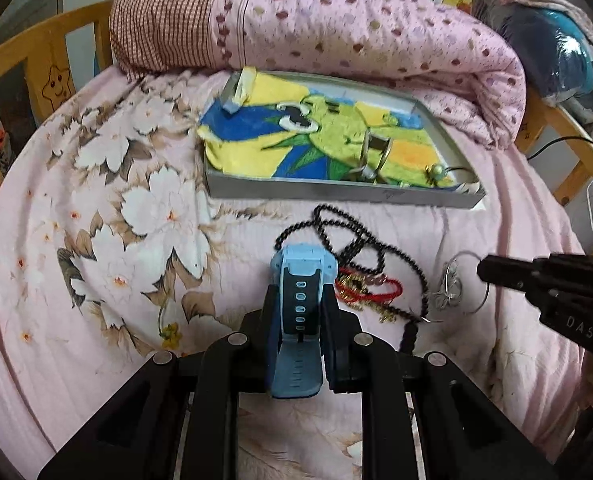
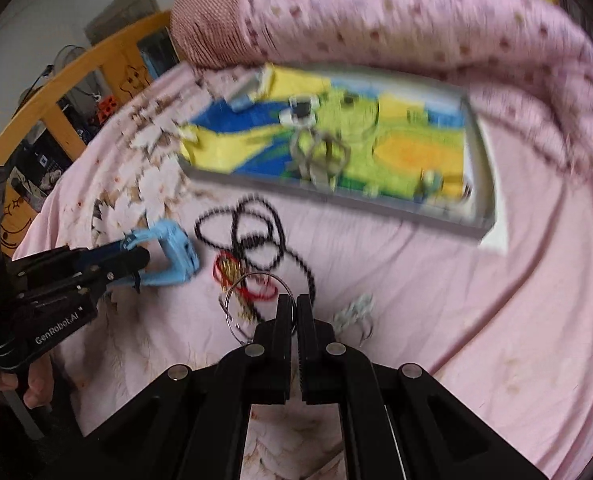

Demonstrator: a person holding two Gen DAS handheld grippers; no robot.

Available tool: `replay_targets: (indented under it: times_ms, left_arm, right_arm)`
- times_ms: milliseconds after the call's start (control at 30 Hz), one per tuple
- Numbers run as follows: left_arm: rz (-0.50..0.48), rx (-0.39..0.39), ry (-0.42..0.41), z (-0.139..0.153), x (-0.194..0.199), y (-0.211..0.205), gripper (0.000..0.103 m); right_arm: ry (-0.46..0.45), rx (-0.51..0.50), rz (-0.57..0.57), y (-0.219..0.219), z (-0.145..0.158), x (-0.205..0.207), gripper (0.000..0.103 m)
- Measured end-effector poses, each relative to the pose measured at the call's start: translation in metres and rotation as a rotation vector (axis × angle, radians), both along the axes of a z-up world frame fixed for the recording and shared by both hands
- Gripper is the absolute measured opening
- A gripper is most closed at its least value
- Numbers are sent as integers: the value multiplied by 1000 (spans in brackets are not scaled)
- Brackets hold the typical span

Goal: Organize jewelry
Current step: 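Lower the watch into the tray with the left tool while the right tool releases the rings there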

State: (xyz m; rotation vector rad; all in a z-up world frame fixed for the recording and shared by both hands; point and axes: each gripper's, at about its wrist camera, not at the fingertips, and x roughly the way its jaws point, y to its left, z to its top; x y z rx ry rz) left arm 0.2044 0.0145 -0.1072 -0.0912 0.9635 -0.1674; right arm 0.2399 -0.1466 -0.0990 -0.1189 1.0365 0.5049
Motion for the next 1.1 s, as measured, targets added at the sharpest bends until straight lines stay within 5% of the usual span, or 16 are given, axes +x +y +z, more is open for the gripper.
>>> replay_targets:
  times_ms: [333,600,1100]
  left_arm:
    - [24,-58,-82,36,8,5,15]
    - [31,-74,-127,54,60,1,15]
    - [24,-75,-31,-3,152,-6,15]
  right_arm:
    - [-139,51,-40,3,31,16,3]
    - [-178,81,-143,-14,37,60,3]
    - [-121,63,-308,-46,-8,146,3]
